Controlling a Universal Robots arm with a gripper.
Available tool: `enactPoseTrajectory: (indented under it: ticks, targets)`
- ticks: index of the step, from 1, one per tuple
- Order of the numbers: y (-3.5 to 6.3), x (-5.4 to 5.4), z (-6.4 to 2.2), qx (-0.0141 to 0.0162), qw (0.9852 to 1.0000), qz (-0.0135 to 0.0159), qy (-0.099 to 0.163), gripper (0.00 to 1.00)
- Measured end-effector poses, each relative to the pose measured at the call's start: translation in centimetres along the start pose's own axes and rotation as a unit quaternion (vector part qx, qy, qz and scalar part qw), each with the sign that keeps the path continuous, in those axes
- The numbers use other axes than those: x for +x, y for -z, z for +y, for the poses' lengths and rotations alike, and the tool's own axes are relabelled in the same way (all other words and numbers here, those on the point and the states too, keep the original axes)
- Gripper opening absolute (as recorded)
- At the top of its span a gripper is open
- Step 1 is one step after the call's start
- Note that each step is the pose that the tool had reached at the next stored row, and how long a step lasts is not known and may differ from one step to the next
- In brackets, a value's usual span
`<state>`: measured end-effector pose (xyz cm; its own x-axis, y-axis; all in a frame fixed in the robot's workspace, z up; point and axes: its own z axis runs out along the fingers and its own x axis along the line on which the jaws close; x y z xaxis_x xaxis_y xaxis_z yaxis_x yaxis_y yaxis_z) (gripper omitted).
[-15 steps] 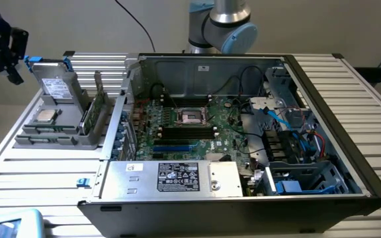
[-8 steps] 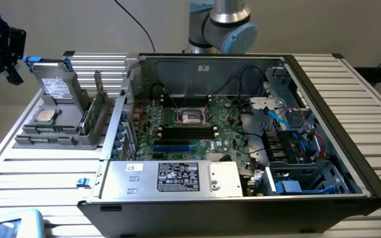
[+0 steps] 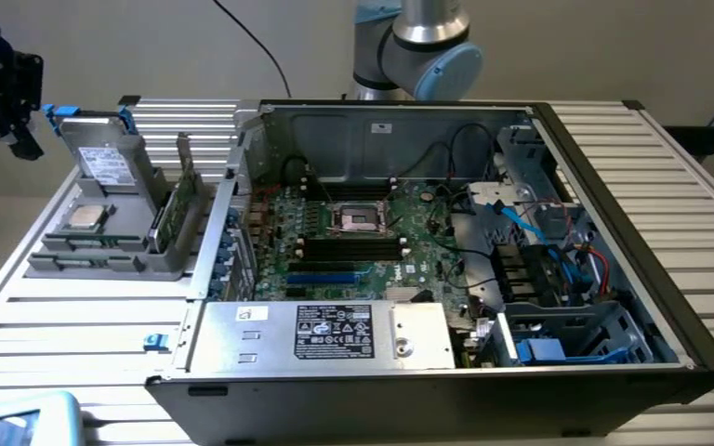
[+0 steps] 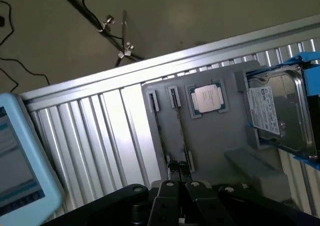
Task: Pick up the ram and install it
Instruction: 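Pick up the ram and move it above insertion slot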
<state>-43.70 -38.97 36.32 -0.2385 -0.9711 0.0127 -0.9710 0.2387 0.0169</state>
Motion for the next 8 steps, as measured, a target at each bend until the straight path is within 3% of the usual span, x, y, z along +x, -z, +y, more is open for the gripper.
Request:
enactPoseTrajectory:
  ticks: [4, 8]
  targets:
    - [0.00, 0.00, 0.01, 0.0011, 0.9993, 0.0034, 0.036, 0.11]
    - [0.00, 0.00, 0.01, 0.0025, 0.9973, 0.0076, 0.072, 0.11]
